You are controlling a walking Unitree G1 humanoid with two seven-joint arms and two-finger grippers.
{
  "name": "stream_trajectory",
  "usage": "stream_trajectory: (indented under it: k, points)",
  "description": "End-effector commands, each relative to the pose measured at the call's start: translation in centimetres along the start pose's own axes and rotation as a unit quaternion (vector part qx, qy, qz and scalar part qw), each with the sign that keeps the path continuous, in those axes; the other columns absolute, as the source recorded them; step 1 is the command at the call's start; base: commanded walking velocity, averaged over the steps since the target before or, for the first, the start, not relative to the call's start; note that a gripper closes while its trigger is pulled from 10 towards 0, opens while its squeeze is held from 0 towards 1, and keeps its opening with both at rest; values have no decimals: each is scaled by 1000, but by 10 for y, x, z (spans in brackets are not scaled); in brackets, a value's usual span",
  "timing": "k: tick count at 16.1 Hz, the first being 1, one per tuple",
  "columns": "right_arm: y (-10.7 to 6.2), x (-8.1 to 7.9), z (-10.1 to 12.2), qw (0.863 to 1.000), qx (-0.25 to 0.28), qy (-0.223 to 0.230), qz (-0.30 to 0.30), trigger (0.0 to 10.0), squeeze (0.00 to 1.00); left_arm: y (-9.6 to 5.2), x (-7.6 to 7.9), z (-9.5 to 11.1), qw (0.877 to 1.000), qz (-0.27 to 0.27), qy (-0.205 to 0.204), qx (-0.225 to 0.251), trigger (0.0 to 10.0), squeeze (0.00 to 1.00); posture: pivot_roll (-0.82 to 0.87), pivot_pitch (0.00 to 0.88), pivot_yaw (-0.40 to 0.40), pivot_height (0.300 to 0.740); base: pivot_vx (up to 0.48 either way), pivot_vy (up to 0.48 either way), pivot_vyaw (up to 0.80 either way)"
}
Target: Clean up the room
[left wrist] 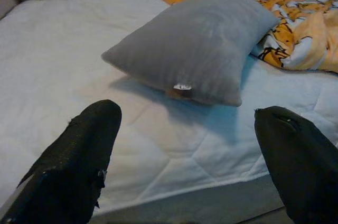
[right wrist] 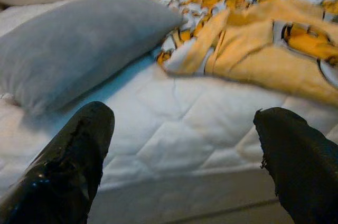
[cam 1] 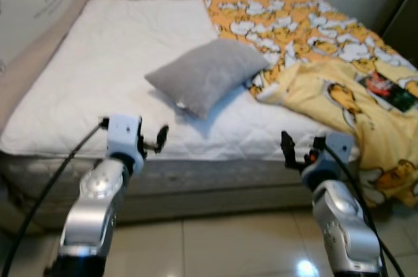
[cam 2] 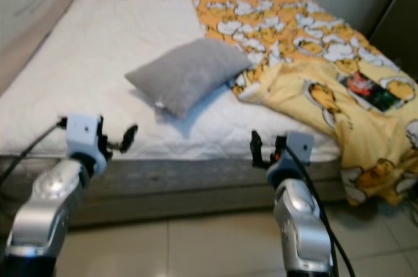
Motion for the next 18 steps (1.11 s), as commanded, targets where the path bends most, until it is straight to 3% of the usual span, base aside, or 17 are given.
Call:
stream_trajectory:
  k: [1,7,15,18]
  points:
    - [2,-2,5,1000,5,0,2,10000,0,0,-3,1,1000,7,0,0,10000,702,17,0,-39,740,0,0,0]
    - [7,-6,5,1000,3,3,2,10000,0,3,-6,7,1000,5,6,3,10000,737,14,0,-34,740,0,0,0]
    - [7,-5,6,1000,3,-1,0,10000,0,3,-6,6,1000,7,4,2,10000,733,13,0,-32,740,260,0,0]
    - [8,-8,10,999,11,-26,17,10000,0,3,-7,6,1000,8,3,2,10000,737,13,0,-32,740,275,0,267]
Point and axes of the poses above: a point about 5 cm out from each wrist's last joint towards the gripper, its own y axis pointing out of the wrist towards the gripper, its own z axis along the axis of the wrist's last joint, x = y × z, the point moved 3 cm from there along y, pointing out of the wrist towards the gripper, and after that the axes turned 12 degrees about -y, right-handed, at the moved point
